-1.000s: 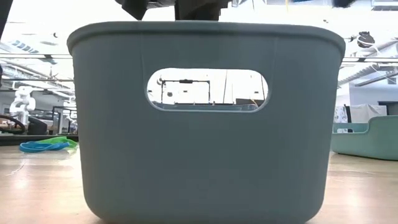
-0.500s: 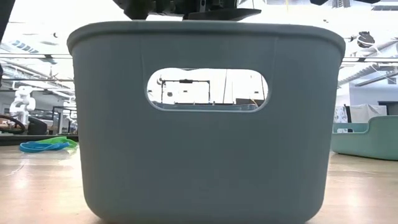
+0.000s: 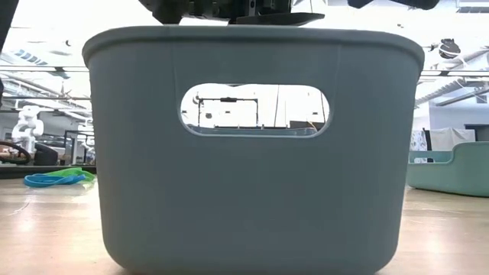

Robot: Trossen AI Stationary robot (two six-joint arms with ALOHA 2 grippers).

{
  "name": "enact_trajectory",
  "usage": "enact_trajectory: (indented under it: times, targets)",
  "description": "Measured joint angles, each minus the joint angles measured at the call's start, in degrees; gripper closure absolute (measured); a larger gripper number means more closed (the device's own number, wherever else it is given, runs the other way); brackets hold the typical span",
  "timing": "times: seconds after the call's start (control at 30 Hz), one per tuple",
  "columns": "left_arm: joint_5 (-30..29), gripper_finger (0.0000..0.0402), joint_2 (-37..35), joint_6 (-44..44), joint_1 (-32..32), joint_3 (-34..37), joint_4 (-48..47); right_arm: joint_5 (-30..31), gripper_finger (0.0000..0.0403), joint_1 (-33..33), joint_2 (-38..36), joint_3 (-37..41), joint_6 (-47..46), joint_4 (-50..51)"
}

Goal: Sort rubber bands into baskets
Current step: Put the blue rubber band into the blue bin

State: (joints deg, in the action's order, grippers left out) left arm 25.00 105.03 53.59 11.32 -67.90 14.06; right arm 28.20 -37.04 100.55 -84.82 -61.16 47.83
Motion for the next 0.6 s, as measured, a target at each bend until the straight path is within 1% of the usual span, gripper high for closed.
enact_trajectory:
  times: [0.17,0.23,0.33,0.47,0.5,0.6]
  targets:
    - [0.01,0.0244,0.0,-0.47,0.05,0.02,0.01,-0.02,0.0403,0.63,0.0,0.0,0.37,-0.57]
    - [0.01,0.0256,0.0,-0.51,0.05,0.02,0.01,-0.24,0.0403,0.66,0.0,0.0,0.37,-0.79]
    - [0.01,0.0297,0.0,-3.26,0.09,0.02,-0.02,-1.22,0.0403,0.7,0.0,0.0,0.37,-1.0]
    - [0.01,0.038,0.0,-6.12,0.61,0.02,0.01,-1.33,0.0403,0.68,0.0,0.0,0.37,-1.0]
    - [0.01,0.0389,0.0,-6.21,0.79,0.02,-0.02,-1.38,0.0403,0.7,0.0,0.0,0.37,-0.99]
    - [-0.03,0.0391,0.0,-6.53,1.15,0.02,-0.02,-1.52,0.0403,0.7,0.0,0.02,0.37,-1.0]
